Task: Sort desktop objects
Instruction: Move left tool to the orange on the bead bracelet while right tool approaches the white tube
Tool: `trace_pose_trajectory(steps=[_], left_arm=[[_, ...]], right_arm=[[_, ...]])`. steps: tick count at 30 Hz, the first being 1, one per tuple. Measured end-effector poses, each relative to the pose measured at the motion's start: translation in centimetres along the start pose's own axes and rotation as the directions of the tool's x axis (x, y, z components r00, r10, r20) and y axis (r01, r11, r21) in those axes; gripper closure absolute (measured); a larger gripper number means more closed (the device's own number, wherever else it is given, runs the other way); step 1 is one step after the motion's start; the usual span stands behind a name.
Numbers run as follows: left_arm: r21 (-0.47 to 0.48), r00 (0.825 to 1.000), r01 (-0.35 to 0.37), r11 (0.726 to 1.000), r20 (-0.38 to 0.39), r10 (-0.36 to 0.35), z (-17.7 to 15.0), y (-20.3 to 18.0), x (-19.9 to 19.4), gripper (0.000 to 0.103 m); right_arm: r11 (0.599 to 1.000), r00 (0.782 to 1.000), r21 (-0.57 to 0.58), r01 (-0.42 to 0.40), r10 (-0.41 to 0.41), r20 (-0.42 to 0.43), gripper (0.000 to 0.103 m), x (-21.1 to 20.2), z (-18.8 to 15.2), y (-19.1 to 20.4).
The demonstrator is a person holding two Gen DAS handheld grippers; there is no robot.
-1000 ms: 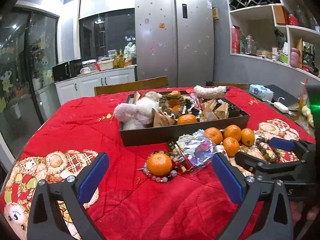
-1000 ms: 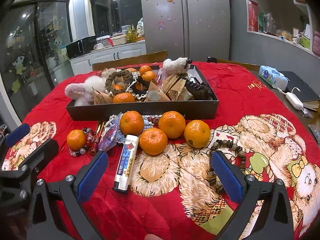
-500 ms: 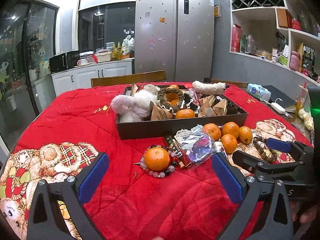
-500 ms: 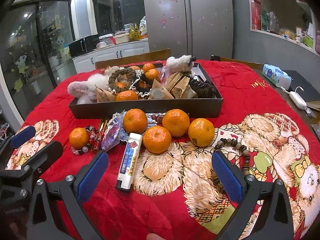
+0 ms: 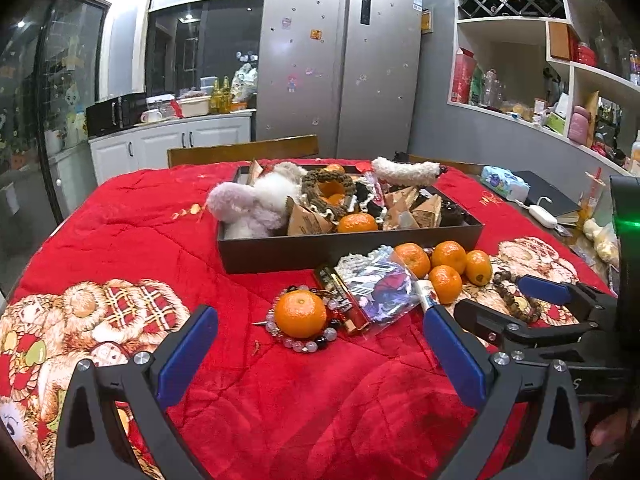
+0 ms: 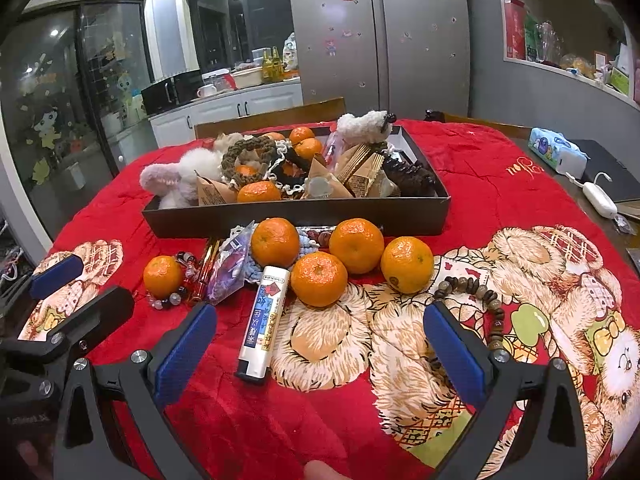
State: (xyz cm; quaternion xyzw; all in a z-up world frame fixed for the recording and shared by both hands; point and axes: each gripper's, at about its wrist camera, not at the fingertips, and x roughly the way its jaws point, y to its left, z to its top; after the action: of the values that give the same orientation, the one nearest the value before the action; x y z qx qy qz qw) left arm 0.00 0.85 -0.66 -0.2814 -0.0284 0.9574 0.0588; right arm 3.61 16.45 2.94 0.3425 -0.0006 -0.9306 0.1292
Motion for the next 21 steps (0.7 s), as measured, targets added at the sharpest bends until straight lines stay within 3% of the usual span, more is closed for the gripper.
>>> trace_pose_trajectory(steps=[10,21], left_arm=[[-0.016,0.998,0.063,0.998,-0.023,-0.064,-0.1,0.2,0.4,0.000],[-0.010,0.997,0.073,0.997,-0.040,-0.073,-0.2,0.1,0.4,0.000]], right_arm=[[0.998,0.998,0.018,-0.062,0.063,-0.027,0.000,0.6,-0.1,0.0],[0.990,0.989,0.051,-0.132,0.135,-0.059,0.001,1.2,-0.1,-0.4]])
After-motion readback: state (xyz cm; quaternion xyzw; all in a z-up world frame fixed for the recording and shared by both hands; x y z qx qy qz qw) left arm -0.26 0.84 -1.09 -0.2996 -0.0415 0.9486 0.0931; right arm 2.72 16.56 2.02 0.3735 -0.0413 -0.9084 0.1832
